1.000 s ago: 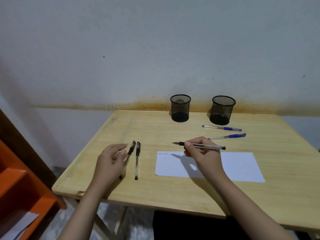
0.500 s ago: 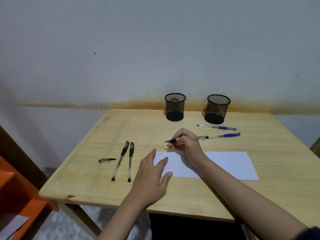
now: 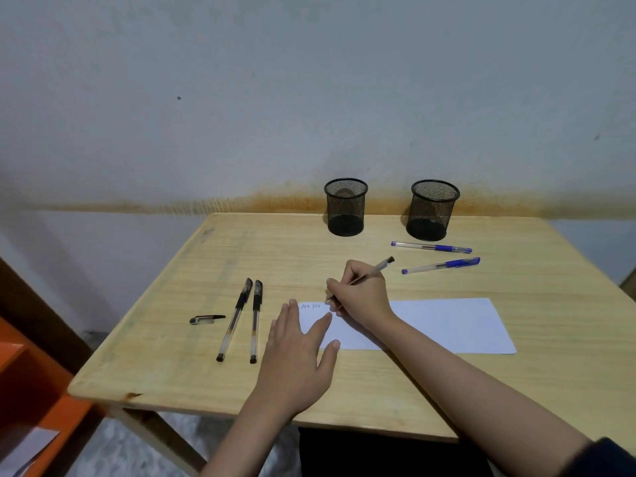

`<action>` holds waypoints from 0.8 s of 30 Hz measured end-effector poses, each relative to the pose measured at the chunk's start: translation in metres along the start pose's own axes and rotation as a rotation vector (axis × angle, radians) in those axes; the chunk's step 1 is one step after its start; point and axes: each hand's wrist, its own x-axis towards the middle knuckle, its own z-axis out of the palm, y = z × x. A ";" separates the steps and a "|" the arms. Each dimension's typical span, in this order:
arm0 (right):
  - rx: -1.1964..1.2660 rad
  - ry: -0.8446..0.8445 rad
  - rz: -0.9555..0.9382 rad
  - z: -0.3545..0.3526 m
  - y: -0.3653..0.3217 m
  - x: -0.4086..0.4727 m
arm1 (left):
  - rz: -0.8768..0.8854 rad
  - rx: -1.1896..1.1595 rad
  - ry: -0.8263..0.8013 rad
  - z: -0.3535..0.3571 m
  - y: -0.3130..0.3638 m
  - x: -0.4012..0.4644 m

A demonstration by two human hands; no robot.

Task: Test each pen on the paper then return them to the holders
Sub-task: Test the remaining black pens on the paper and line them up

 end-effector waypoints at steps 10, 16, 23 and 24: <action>-0.043 -0.026 -0.036 0.002 0.002 -0.001 | 0.004 0.011 0.001 0.001 0.000 0.000; -0.023 -0.008 -0.025 0.002 0.002 0.000 | 0.001 0.003 -0.001 0.001 -0.001 0.001; -0.036 -0.022 -0.040 0.002 0.001 -0.001 | -0.002 -0.018 0.006 0.001 -0.002 0.001; -0.037 -0.013 -0.041 0.002 0.001 -0.001 | -0.003 -0.023 0.009 0.001 -0.002 0.001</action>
